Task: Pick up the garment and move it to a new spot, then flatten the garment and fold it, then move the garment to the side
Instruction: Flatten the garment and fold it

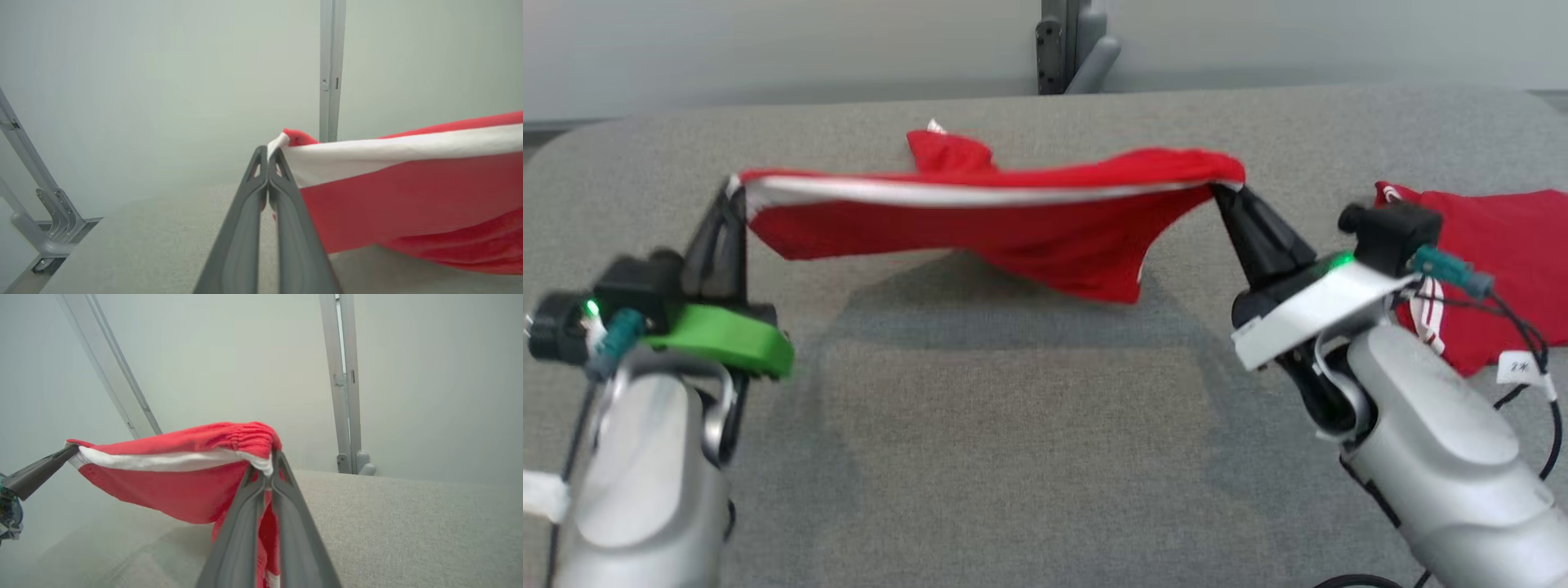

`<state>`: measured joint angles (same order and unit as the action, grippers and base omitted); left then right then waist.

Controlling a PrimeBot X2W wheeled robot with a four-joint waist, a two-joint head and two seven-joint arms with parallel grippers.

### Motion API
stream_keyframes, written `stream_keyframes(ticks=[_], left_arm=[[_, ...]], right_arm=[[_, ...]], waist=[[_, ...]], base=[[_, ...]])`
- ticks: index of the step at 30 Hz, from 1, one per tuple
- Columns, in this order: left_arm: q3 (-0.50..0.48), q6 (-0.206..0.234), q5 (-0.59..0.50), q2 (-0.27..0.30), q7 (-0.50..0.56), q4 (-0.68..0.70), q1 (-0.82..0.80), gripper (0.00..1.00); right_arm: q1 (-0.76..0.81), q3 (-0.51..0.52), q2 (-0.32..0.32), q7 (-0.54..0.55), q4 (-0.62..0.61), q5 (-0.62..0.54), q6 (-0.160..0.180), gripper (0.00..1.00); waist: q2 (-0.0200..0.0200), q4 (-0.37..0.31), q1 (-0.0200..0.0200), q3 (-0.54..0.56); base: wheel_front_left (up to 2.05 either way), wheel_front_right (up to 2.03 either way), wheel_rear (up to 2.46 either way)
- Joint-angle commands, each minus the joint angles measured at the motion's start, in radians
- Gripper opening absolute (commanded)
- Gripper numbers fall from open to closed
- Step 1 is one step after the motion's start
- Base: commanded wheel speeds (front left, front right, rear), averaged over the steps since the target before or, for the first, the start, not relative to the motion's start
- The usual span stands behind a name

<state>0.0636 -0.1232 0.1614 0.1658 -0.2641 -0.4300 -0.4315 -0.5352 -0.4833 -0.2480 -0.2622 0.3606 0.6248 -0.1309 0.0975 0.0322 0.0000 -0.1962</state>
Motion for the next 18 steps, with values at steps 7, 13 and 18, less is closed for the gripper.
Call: stream_keyframes(ticks=[7,13,18], left_arm=[[0.112,-0.008,-0.023,0.15,0.001,-0.041,-0.326,0.0],[0.261,-0.008,0.042,0.219,0.003,-0.125,-0.452,0.0],[0.384,-0.007,0.134,0.254,0.048,-0.193,-0.522,0.0]], right_arm=[[-0.224,-0.058,-0.092,0.036,-0.03,0.229,0.001,0.0],[-0.313,-0.103,-0.165,0.081,-0.041,0.299,0.001,0.0],[-0.364,-0.135,-0.215,0.159,-0.029,0.326,0.001,0.0]], waist=[[-0.0001,-0.029,0.0,0.153],[-0.0001,-0.037,0.0,0.136],[-0.0001,-0.041,0.0,-0.003]], base=[[0.0,0.0,0.0],[0.0,0.0,0.0],[0.0,0.0,0.0]])
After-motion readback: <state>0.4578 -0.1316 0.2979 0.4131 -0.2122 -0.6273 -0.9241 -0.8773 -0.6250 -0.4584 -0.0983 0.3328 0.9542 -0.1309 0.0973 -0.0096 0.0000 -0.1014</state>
